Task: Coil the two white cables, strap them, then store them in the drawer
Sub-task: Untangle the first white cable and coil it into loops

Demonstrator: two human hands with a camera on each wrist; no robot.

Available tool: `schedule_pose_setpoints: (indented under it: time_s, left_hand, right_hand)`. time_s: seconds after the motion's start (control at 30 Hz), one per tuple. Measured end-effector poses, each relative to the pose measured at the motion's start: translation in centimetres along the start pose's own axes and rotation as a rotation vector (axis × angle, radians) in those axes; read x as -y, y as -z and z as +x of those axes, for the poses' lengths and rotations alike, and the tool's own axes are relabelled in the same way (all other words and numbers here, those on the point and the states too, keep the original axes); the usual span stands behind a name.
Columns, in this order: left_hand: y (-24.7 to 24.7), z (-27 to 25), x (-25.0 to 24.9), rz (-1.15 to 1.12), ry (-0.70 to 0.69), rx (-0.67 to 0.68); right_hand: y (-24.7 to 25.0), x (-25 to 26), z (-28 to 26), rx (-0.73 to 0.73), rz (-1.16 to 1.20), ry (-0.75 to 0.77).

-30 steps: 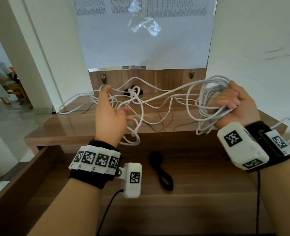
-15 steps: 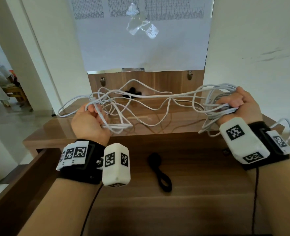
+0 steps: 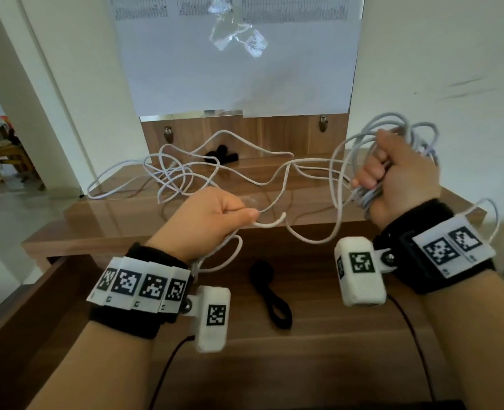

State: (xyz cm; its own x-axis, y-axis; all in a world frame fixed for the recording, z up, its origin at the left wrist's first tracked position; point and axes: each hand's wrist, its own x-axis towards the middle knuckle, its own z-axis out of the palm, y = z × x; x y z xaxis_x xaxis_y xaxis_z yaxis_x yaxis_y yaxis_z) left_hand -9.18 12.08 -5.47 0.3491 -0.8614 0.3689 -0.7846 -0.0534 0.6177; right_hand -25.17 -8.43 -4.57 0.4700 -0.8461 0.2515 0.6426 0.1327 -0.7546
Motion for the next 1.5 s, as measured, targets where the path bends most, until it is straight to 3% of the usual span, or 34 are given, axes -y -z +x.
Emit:
schedule_pose_setpoints:
  time_s: [0.13, 0.27, 0.37, 0.53, 0.63, 0.8, 1.0, 1.13, 1.3, 1.4, 1.5]
  left_hand:
    - [-0.5, -0.2, -1.0, -0.022, -0.070, 0.032]
    - [-1.0, -0.2, -1.6, -0.202, -0.154, 0.036]
    - [-1.0, -0.1, -1.7, -0.271, -0.157, 0.009]
    - [-2.0, 0.2, -1.2, -0.145, -0.087, -0.038]
    - [-2.5, 0.4, -1.3, -0.162, -0.126, -0.113]
    - [-2.6, 0.6, -0.8, -0.162, -0.142, -0.382]
    - [-2.7, 0.9, 0.1, -0.166, -0.136, -0.444]
    - [-2.8, 0.8, -0.2, -0.108, -0.098, -0.417]
    - [-1.4, 0.7, 0.6, -0.213, -0.033, -0.148]
    - [-1.5, 0.5, 0.7, -0.103, -0.012, -0.125]
    - [-1.2, 0.5, 0.6, -0.196, -0.051, -0.158]
  right_hand:
    - [-1.2, -1.6, -1.7, 0.181, -0.393, 0.067]
    - [-2.6, -3.1, -3.3, 0.301, -0.689, 0.132]
    - [-2.6, -3.3, -3.2, 0.282, -0.728, 0.092]
    - [-2.7, -3.4, -3.3, 0.271, -0.736, 0.010]
    - [-3.0, -3.5, -3.7, 0.309, -0.773, -0.010]
    - [-3.1, -2.9, -3.7, 0.434, -0.661, -0.185]
    - [-3.6, -3.2, -4.5, 0.729, -0.581, -0.388]
    - [-3.5, -2.9, -4.5, 0.809, -0.642, -0.504]
    - [-3.6, -3.0, -4.2, 0.636, -0.643, -0.387]
    - [-3.1, -2.9, -3.7, 0.686, -0.464, -0.500]
    - [-2.9, -2.8, -3.8, 0.831, -0.225, -0.618]
